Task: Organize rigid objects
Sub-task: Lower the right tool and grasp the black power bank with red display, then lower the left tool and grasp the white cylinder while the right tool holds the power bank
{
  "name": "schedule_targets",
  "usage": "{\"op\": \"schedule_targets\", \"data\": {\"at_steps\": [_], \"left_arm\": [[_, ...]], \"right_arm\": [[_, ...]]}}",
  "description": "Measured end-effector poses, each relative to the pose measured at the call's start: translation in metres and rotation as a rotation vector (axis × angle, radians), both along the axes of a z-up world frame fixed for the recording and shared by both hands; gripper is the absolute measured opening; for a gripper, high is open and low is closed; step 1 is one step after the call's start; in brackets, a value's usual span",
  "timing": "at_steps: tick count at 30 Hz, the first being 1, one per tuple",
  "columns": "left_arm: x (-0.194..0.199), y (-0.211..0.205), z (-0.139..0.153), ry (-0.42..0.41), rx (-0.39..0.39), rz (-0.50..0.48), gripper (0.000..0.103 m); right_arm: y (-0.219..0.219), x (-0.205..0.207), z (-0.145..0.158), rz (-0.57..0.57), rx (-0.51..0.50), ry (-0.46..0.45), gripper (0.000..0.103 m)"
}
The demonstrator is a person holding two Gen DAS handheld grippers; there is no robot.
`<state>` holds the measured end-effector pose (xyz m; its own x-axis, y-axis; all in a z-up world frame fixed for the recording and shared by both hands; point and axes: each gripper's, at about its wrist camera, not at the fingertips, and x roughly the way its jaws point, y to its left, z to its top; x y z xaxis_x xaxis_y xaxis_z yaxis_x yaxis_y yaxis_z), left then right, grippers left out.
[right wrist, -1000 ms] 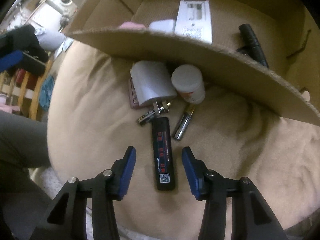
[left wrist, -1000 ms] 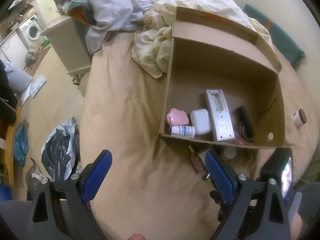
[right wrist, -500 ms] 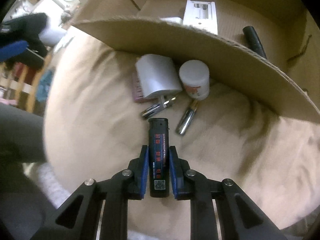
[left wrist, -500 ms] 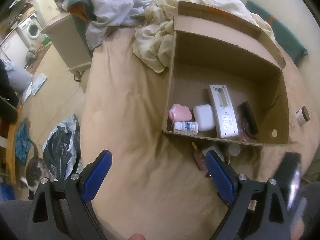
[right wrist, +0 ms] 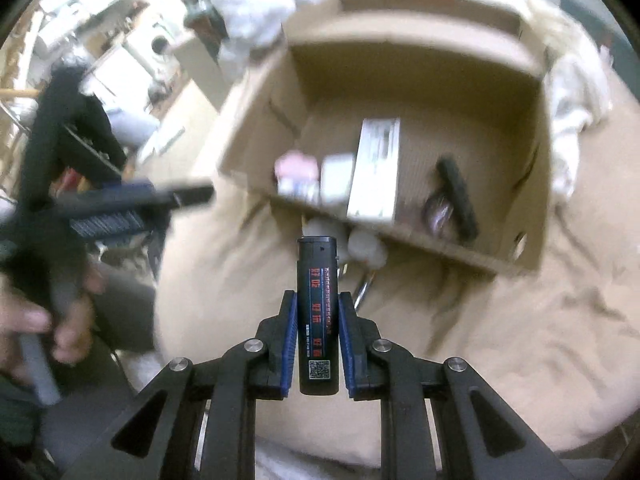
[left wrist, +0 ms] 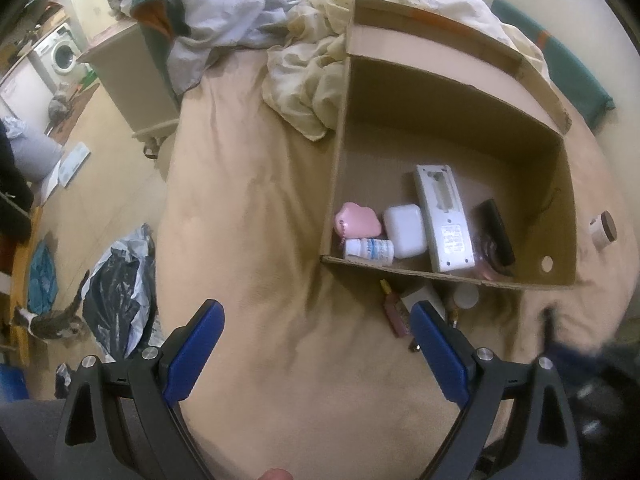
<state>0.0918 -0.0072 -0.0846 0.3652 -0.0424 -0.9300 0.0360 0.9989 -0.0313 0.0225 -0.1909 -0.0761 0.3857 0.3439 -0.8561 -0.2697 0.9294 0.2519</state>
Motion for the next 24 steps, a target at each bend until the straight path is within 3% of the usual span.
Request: {"op": "schedule_targets", "data": {"at_steps": [3,9,17,24], "left_arm": [[-0.002,-0.006,0.001,-0.010,0.009,-0.027,0.093],[-0.006,-0.019,-0.010,0.011,0.057,-0.084,0.093],[-0.011,-0.048,-0.036,0.065,0.120,-0.204,0.093],[-0.013,-0.092,-0.061,0.138,0.196,-0.439,0.087]], "right_arm": [[-0.014,0.001,0.026,-0.012,0.009,-0.135,0.021],[-0.042,0.009,0.029,-0.058,0.098,-0.221,0.021],[-0.059,0.012,0.033,-0.115,0.169,-0.249,0.021],[-0.069,0.020,0.024,-0.159,0.175,-0.197,0.021]]}}
